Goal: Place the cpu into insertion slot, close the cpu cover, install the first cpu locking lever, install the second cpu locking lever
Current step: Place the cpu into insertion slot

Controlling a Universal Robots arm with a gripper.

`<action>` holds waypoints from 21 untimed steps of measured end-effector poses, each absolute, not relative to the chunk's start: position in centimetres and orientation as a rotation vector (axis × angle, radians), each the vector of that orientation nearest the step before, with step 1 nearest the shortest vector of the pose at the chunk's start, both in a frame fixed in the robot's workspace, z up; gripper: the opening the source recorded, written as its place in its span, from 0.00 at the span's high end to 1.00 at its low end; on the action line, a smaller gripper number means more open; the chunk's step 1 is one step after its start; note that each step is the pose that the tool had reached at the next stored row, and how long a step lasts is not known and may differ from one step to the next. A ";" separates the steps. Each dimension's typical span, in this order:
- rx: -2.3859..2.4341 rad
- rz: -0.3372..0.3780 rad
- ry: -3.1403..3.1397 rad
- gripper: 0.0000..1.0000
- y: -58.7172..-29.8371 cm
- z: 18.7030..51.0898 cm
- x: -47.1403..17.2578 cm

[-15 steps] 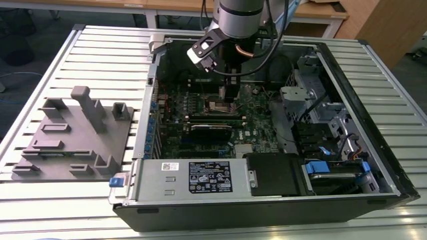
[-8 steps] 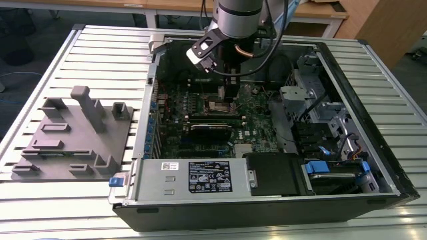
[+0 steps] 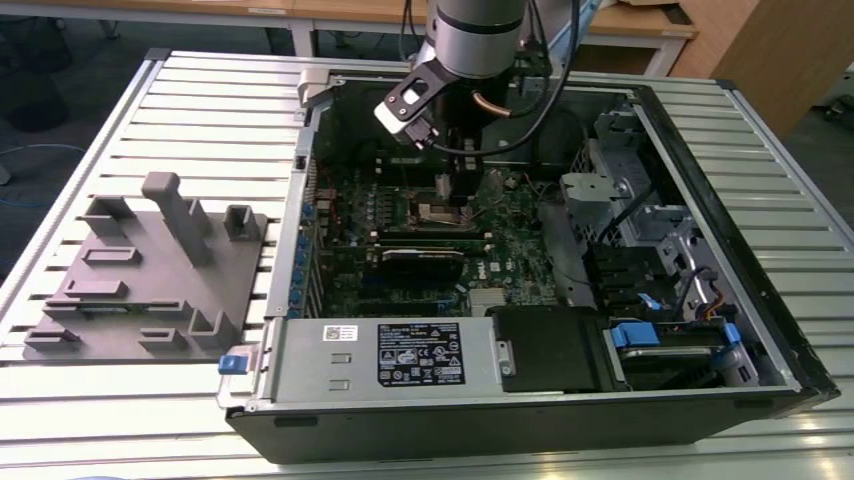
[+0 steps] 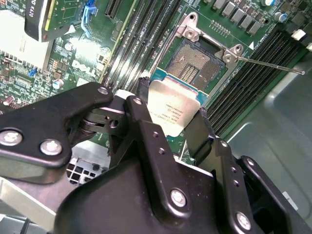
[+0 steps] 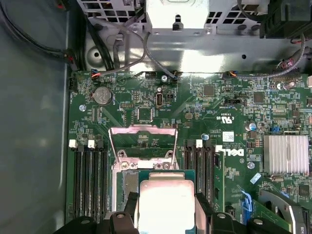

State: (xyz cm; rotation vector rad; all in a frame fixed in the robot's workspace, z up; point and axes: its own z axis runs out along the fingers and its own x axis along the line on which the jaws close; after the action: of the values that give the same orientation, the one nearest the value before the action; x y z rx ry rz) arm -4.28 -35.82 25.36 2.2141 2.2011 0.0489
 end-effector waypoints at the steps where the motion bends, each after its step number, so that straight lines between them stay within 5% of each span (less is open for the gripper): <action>1: 2.214 0.049 2.201 0.46 -35.8 25.4 -4.3; 21: 2.211 0.050 2.197 0.46 -35.5 24.2 -5.2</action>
State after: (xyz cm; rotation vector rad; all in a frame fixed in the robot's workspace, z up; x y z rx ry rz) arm -5.22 -35.45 24.17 2.2112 2.1969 0.0498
